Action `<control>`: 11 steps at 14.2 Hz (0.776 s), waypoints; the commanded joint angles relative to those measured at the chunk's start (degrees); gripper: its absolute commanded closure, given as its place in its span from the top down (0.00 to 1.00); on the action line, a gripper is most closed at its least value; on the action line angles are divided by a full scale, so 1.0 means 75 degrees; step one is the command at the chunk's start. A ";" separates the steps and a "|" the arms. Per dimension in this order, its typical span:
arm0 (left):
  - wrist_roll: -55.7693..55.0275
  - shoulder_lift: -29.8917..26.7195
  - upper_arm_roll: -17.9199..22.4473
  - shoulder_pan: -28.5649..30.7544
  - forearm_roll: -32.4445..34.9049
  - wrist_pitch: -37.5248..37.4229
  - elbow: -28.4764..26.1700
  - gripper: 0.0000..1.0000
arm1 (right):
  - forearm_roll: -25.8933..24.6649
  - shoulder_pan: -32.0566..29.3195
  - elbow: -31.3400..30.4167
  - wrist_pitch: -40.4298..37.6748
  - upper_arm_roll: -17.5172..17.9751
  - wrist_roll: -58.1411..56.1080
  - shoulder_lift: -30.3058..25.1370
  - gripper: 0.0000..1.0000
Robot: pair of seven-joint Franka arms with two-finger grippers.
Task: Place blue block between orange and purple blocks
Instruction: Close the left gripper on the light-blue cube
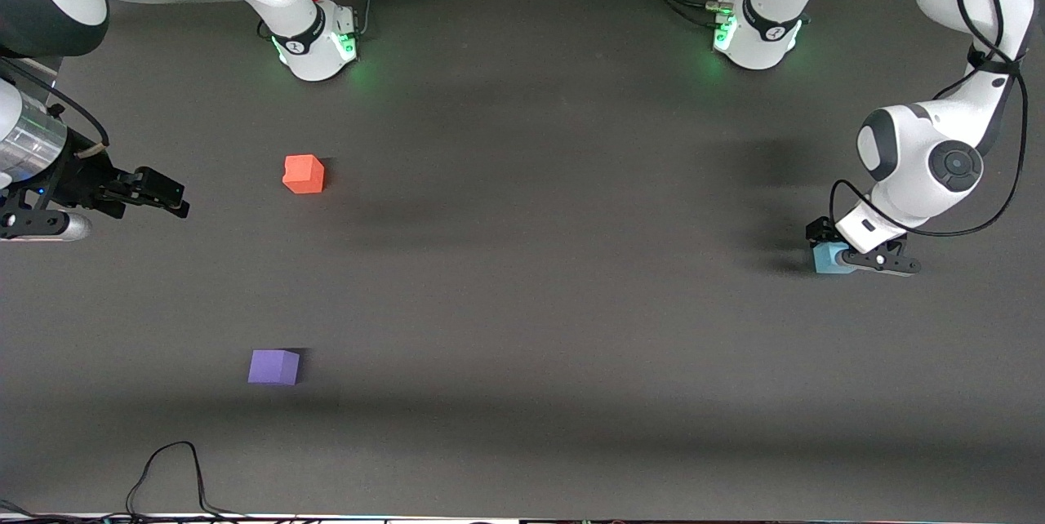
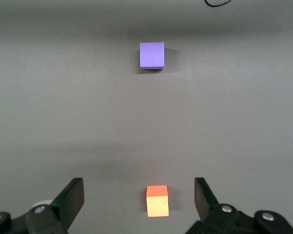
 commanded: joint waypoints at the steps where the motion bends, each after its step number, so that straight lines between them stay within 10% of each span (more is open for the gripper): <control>1: 0.0136 0.0061 -0.0004 0.0038 0.0065 0.0346 -0.0223 1.00 | 0.0018 0.0037 0.0102 -0.0064 -0.0030 0.0145 0.0031 1.00; 3: 0.0136 0.0108 -0.0004 0.0026 0.0077 0.0347 -0.0223 1.00 | 0.0018 0.0037 0.0102 -0.0064 -0.0030 0.0145 0.0031 1.00; 7: 0.0148 0.0097 -0.0004 0.0038 0.0065 0.0241 -0.0177 0.37 | 0.0018 0.0037 0.0090 -0.0064 -0.0030 0.0145 0.0031 1.00; 11: 0.0078 -0.0101 -0.0016 0.0026 0.0065 -0.0480 0.0359 0.35 | 0.0018 0.0037 0.0090 -0.0064 -0.0030 0.0145 0.0031 1.00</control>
